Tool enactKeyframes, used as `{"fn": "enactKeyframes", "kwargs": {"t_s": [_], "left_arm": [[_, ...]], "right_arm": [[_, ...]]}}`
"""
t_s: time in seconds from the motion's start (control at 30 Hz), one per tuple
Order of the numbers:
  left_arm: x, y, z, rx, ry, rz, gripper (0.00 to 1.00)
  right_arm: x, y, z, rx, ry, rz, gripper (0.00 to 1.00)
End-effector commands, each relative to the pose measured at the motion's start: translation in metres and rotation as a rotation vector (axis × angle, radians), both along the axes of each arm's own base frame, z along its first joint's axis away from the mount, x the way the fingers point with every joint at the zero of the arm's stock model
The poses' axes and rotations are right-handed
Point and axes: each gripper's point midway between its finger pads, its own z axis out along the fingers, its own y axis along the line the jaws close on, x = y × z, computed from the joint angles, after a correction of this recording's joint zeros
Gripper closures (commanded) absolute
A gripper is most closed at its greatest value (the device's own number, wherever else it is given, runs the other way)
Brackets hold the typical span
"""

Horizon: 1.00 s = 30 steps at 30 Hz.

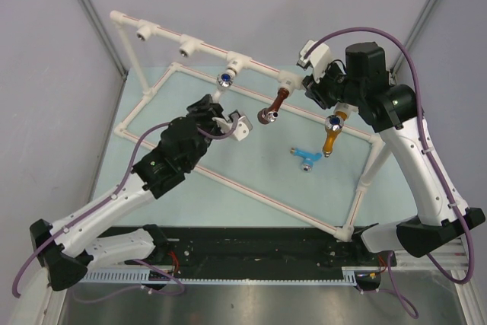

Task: Install the water faucets

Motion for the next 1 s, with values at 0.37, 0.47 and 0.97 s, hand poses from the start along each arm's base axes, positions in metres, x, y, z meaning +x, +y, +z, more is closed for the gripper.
{"fn": "enactKeyframes", "kwargs": {"t_s": [0.37, 0.47, 0.97], "left_arm": [[-0.055, -0.005, 0.100, -0.616, 0.011, -0.197, 0.03], [-0.063, -0.002, 0.113, -0.796, 0.070, -0.207, 0.02], [-0.036, 0.030, 0.087, -1.273, 0.356, -0.090, 0.02]], "right_arm": [[0.000, -0.006, -0.020, 0.004, 0.096, -0.090, 1.00], [-0.001, -0.005, -0.021, 0.002, 0.098, -0.087, 1.00], [0.000, -0.003, -0.023, -0.004, 0.104, -0.081, 1.00]]}}
